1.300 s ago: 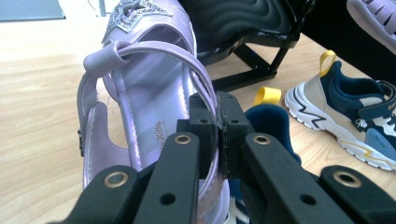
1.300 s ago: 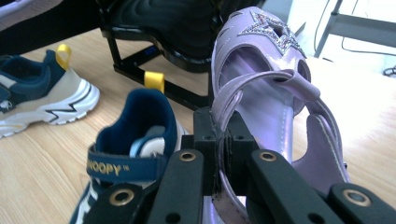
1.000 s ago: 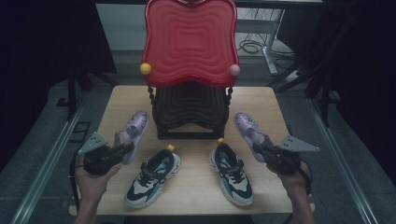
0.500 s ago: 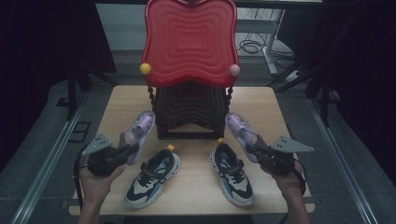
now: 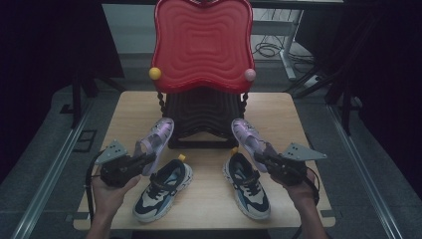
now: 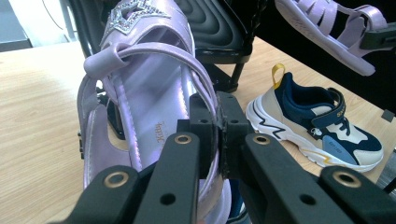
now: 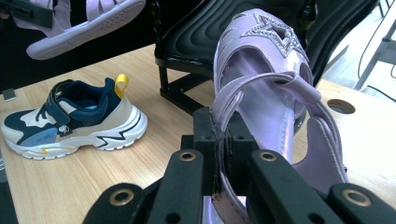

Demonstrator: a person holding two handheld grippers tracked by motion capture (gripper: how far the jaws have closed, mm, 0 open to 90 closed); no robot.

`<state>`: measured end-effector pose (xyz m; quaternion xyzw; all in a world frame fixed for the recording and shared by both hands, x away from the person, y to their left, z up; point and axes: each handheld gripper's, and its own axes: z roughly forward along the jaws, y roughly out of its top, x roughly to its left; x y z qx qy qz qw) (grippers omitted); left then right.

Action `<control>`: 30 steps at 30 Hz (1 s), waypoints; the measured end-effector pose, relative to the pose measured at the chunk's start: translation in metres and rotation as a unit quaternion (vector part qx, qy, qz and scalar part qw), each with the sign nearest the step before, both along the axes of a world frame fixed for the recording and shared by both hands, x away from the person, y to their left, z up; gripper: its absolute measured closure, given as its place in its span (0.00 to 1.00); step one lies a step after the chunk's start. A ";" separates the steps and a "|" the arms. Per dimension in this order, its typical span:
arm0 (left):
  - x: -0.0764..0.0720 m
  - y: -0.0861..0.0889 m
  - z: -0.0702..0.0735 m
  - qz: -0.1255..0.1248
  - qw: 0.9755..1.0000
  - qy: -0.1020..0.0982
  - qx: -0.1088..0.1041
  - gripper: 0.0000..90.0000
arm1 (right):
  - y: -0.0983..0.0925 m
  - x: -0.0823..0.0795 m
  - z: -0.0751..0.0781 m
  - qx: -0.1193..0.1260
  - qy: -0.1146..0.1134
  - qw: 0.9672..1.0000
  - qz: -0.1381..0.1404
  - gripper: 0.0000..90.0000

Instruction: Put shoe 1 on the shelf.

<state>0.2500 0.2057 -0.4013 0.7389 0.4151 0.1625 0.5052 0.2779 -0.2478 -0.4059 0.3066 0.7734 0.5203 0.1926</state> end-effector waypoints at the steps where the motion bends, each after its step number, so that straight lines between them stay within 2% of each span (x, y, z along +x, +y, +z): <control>1: 0.001 -0.001 0.000 -0.002 1.000 0.000 0.002 0.97 | 0.002 0.001 0.000 0.000 0.001 1.000 0.002 0.96; 8: 0.007 -0.012 0.002 -0.012 1.000 -0.003 0.007 0.97 | 0.014 0.006 -0.001 0.011 -0.002 1.000 0.004 0.96; 19: 0.016 -0.023 0.001 -0.014 1.000 -0.010 0.004 0.97 | 0.033 0.015 -0.002 0.008 -0.003 1.000 0.013 0.96; 30: 0.028 -0.034 0.002 -0.024 1.000 -0.012 0.004 0.97 | 0.043 0.022 -0.005 0.020 -0.002 1.000 0.004 0.96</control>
